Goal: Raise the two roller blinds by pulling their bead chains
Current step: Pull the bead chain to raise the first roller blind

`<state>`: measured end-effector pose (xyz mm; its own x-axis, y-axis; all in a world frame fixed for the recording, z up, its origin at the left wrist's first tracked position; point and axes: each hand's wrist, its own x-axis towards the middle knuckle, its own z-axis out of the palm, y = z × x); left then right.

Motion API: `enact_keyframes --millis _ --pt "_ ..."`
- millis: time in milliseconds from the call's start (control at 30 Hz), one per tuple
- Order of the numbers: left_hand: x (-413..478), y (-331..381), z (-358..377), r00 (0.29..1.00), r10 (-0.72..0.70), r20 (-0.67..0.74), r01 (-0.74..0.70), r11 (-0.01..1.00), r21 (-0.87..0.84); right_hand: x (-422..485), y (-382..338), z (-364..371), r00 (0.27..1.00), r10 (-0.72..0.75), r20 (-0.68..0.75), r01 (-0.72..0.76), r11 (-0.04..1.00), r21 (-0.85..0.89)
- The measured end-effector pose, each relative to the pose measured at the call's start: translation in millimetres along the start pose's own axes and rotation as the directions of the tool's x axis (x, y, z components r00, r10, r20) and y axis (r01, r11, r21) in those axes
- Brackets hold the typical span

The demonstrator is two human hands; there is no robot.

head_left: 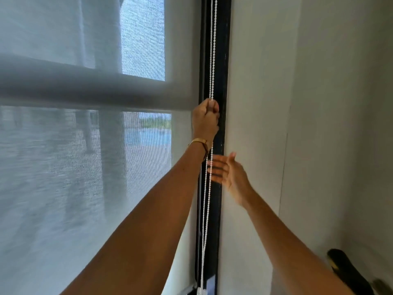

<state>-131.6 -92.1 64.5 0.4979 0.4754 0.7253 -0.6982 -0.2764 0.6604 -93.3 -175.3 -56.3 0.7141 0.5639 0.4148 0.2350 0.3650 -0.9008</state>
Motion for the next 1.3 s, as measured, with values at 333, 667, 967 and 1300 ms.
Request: enact_keyframes --millis 333,667,967,1300 --pt "-91.3 -88.1 -15.0 0.995 -0.105 0.003 0.103 0.981 0.167 59.9 -129.6 28.3 0.987 -0.138 0.084 0.138 0.990 0.006" --pt "-124.4 -120.0 -27.7 0.971 -0.228 0.077 0.209 0.958 0.198 72.5 -143.0 50.5 0.963 -0.253 -0.088 0.264 0.955 0.138" --pt "-115.9 -117.9 -34.7 0.825 -0.437 0.358 0.436 0.896 0.089 33.0 -102.5 37.8 0.952 -0.279 -0.123 0.285 0.958 0.027" --pt "-12.8 -30.4 2.4 0.928 -0.300 0.220 0.310 0.951 -0.014 -5.4 -27.3 17.9 0.964 -0.177 -0.199 0.175 0.984 -0.027"
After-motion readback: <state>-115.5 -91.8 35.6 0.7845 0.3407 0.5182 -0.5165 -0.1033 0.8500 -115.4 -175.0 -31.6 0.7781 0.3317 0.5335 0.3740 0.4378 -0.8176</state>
